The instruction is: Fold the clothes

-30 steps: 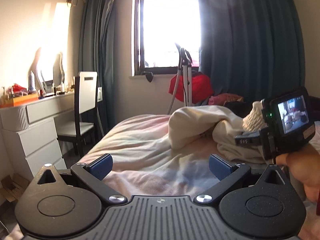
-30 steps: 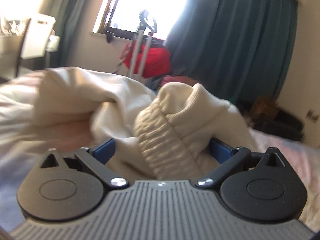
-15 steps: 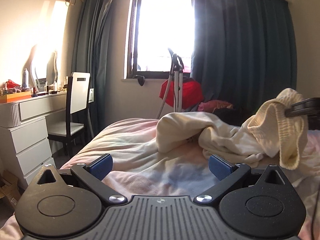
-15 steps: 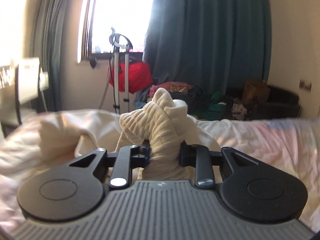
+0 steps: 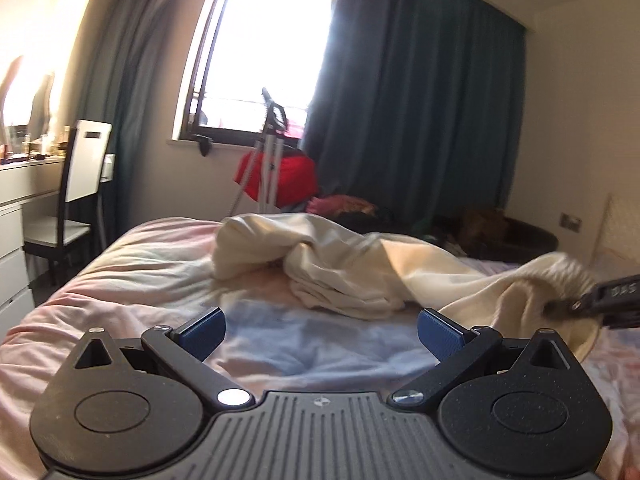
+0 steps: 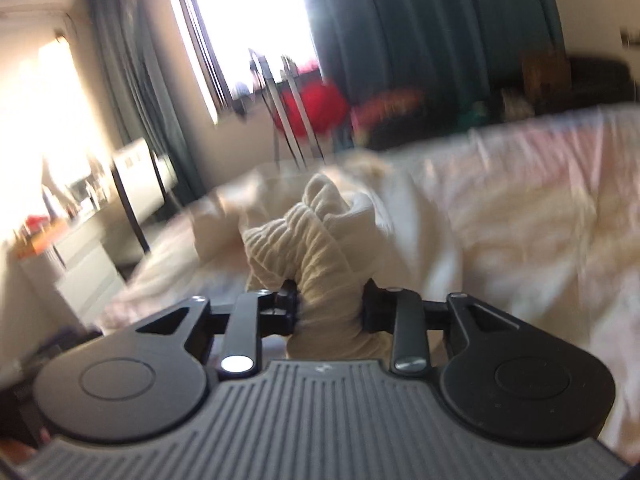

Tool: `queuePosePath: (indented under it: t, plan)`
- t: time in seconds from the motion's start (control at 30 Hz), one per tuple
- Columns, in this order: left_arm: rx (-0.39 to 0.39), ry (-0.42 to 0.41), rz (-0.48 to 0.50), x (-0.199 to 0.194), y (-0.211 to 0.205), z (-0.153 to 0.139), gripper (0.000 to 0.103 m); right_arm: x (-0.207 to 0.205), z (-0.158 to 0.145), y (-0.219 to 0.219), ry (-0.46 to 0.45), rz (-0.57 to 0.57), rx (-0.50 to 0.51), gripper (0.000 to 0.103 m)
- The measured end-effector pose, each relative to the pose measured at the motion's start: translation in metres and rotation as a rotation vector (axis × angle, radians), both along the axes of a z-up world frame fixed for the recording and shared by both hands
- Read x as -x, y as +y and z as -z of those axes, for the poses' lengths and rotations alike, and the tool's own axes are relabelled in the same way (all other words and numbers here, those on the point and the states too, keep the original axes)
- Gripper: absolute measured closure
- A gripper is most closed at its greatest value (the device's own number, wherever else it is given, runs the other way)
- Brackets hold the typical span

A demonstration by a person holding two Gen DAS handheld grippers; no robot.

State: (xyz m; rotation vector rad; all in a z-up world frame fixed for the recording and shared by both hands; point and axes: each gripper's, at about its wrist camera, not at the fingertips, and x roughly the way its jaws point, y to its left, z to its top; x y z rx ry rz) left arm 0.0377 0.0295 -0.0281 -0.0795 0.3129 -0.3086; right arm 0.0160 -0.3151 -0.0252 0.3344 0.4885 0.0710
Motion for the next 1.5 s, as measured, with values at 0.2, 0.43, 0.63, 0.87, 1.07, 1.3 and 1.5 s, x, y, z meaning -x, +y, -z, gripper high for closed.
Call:
queuePosePath:
  t: [0.2,0.43,0.63,0.87,1.07,1.3,1.5]
  plan:
    - [-0.032,0.079,0.095,-0.017,-0.041,0.016,0.0,0.0,0.026,-0.008,0.106,-0.009,-0.069,0.034]
    - [-0.038,0.198,0.109,-0.071,-0.082,0.041,0.001,0.008,0.036,-0.025,0.085,0.033,-0.108,0.019]
    - [0.034,0.313,0.136,-0.116,-0.096,0.059,0.004,0.012,0.046,-0.04,0.072,0.066,-0.143,0.019]
    - [0.224,0.546,0.253,-0.166,-0.109,0.084,0.039,0.003,0.059,-0.054,0.098,0.103,-0.203,0.018]
    - [0.194,0.406,0.145,-0.162,-0.11,0.05,0.093,-0.003,0.066,-0.048,0.131,0.062,-0.181,0.017]
    - [0.136,0.109,0.029,-0.125,-0.057,-0.029,0.097,-0.007,0.068,-0.018,0.155,-0.061,-0.066,0.017]
    - [0.066,-0.034,-0.08,-0.095,-0.01,-0.065,0.098,-0.008,0.071,0.021,0.16,-0.126,0.112,0.019]
